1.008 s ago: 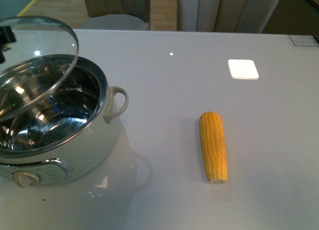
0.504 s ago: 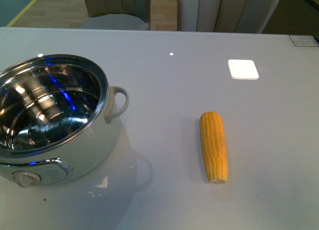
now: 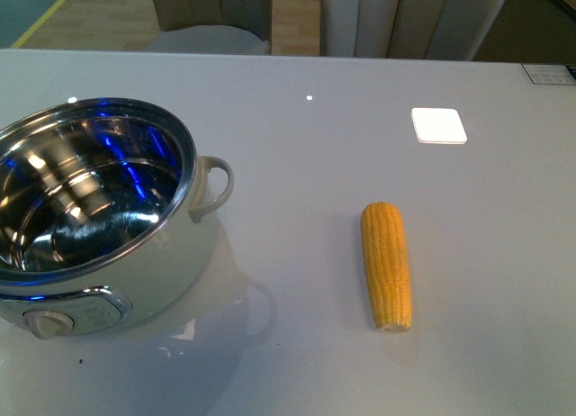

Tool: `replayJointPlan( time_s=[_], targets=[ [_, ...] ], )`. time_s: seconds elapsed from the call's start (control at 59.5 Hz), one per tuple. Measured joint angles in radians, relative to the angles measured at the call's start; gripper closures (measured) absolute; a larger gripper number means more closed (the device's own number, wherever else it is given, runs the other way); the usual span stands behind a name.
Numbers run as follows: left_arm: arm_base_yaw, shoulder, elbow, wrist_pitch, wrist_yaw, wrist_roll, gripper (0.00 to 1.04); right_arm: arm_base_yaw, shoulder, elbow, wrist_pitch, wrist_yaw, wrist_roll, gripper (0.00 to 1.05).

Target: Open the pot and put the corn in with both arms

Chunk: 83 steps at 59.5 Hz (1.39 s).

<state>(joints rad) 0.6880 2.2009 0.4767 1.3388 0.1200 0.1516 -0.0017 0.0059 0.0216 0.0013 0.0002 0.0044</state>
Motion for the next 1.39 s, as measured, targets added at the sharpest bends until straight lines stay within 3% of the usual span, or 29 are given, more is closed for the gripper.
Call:
replayJointPlan(
  time_s=[0.857,1.394],
  targets=[
    [-0.069,0.391,0.361,0.039,0.051,-0.024,0.60,0.000,0.000,0.000,0.000,0.000,0.000,0.09],
    [-0.077,0.451,0.382,0.051,0.068,-0.047,0.60,0.000,0.000,0.000,0.000,0.000,0.000,0.09]
  ],
)
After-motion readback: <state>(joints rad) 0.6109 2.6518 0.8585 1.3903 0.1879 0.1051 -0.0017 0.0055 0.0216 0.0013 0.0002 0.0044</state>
